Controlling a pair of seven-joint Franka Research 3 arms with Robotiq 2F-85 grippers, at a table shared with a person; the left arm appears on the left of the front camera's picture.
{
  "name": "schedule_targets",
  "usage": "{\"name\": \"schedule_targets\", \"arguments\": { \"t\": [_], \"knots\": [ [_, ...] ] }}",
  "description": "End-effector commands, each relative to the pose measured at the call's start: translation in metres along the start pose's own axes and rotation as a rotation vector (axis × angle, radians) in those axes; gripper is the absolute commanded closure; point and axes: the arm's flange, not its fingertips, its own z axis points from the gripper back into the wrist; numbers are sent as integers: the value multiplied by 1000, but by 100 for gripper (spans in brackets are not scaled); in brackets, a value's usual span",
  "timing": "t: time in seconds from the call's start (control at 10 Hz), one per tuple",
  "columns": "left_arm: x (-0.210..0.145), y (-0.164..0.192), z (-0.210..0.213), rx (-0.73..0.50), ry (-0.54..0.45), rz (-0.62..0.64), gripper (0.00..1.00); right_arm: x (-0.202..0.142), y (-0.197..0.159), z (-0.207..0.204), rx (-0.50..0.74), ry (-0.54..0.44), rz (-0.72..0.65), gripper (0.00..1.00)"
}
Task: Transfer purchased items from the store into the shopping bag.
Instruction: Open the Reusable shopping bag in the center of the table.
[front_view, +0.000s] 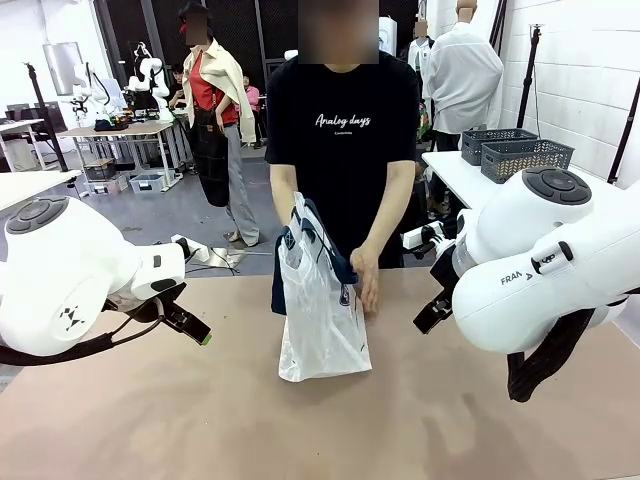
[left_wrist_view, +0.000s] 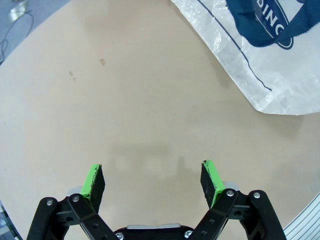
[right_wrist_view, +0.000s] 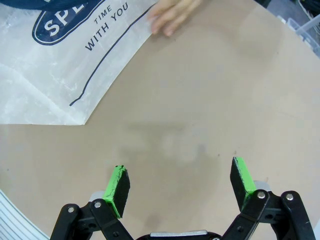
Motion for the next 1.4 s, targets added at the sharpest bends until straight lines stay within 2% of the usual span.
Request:
{"name": "schedule_targets", "arguments": {
  "t": [0.0, 0.7, 0.8, 1.0, 1.3],
  "knots": [
    [0, 1, 0, 0, 0, 3, 0, 0, 0, 0, 0, 0, 0, 0],
    [0, 0, 0, 0, 0, 0, 0, 0, 0, 0, 0, 0, 0, 0],
    [1, -5, 3, 8, 29, 2, 0, 0, 2, 2, 65, -3, 26, 0],
    [6, -15, 20, -92, 75, -19, 0, 4, 6, 14, 170, -13, 65, 0],
    [32, -22, 56, -170, 4, -39, 0, 31, 3, 42, 270, -11, 98, 0]
  ]
}}
